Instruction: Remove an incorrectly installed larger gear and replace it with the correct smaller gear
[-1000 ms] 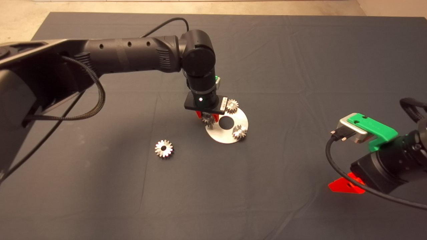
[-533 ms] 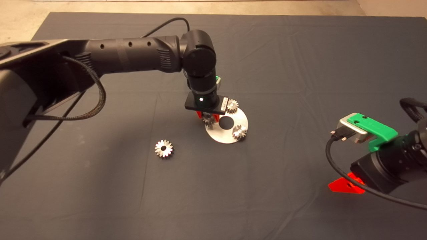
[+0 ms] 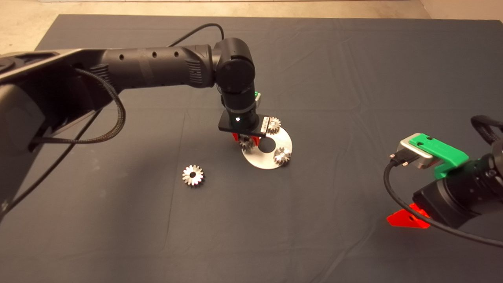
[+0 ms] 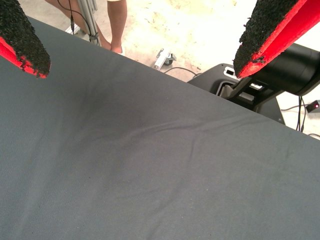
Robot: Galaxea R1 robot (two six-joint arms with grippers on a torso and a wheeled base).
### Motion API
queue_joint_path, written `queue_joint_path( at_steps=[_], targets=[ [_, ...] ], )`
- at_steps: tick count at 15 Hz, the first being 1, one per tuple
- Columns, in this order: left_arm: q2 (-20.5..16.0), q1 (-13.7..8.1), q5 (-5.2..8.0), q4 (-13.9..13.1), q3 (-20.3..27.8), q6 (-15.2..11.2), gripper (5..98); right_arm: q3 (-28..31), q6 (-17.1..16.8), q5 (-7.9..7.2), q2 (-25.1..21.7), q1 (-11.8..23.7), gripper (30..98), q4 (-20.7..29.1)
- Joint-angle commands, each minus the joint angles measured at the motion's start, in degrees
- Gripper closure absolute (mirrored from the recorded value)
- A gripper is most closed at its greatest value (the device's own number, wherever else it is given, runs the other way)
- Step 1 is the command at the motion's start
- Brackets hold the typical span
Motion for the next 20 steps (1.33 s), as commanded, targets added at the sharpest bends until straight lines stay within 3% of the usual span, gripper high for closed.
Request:
queue_joint_path(
  at_steps=[1,9,20],
  targets=[
    [0.3,-0.3,0.39,0.3,0.2,-0.1,68.9,0.3,0.4,-7.22,-0.1,0.8,31.4,1.8],
    [0.3,0.3,0.31,0.3,0.2,0.0,68.9,0.3,0.4,-7.22,-0.1,0.8,31.4,1.8],
    [0.1,0.2,0.13,0.2,0.5,0.2,59.3,0.3,0.4,-7.22,-0.1,0.8,31.4,1.8]
  ],
)
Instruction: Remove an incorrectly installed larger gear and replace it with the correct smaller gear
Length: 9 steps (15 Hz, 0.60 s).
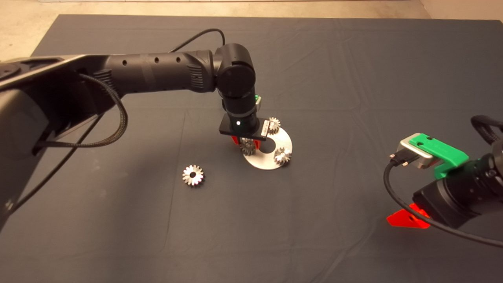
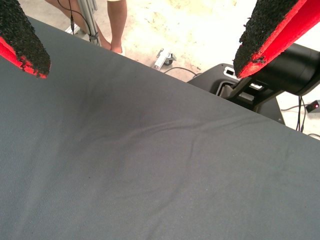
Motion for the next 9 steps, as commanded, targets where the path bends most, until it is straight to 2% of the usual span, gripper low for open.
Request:
queue_joint_path(
  at_steps=[1,2,3,4,5,6,7,8,9],
  targets=[
    [-0.4,-1.1,0.40,-0.7,0.6,0.1,55.1,0.3,0.4,-7.24,-0.1,0.8,31.4,1.8],
    [-1.2,-1.4,0.57,-0.9,0.8,0.1,54.8,0.3,0.4,-7.24,-0.1,0.8,31.4,1.8],
    [-2.2,-3.8,1.10,-2.1,2.0,0.1,54.8,0.3,0.4,-7.24,-0.1,0.8,31.4,1.8],
    [-3.2,-6.9,2.18,-4.2,4.4,0.0,52.5,0.3,0.4,-7.24,-0.1,0.8,31.4,1.8],
    [-4.5,-8.6,3.47,-5.8,6.2,-0.8,50.0,0.3,0.4,-7.24,-0.1,0.8,31.4,1.8],
    [-6.1,-9.3,4.44,-7.7,7.9,-1.8,49.9,0.3,0.4,-7.24,-0.1,0.8,31.4,1.8],
    [-8.3,-9.4,4.79,-9.3,11.6,-2.9,49.9,0.3,0.4,-7.24,-0.1,0.8,31.4,1.8],
    [-11.5,-9.4,4.88,-9.4,17.3,-4.8,47.2,0.3,0.4,-7.24,-0.1,0.8,31.4,1.8],
    [-14.7,-9.4,4.88,-9.4,21.5,-8.1,45.4,0.3,0.4,-7.24,-0.1,0.8,31.4,1.8]
  ],
)
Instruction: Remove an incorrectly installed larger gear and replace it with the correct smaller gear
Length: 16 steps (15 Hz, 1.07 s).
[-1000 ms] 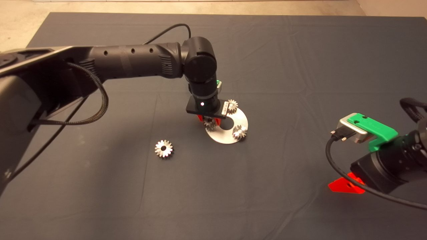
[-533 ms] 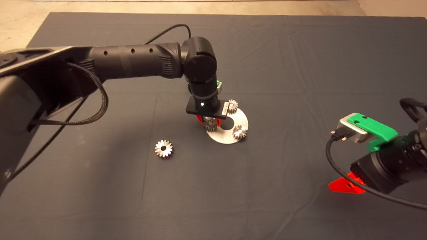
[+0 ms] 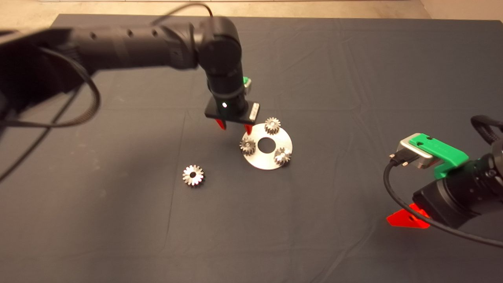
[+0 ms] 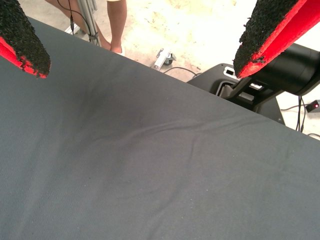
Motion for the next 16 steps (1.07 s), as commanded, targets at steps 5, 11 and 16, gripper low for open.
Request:
queue_joint_path(
  at_steps=[5,11,16],
  targets=[
    [-21.7,-0.3,1.95,-3.6,31.4,-16.2,40.1,0.2,0.4,-7.24,0.0,0.8,31.4,1.8],
    [-31.6,-0.5,2.39,-3.4,41.1,-19.2,32.1,0.2,0.4,-7.24,-0.1,0.8,31.4,1.7],
    [-34.4,-1.9,1.60,-3.6,47.5,-20.0,28.3,0.3,0.4,-7.24,-0.6,0.8,31.4,1.9]
  ],
)
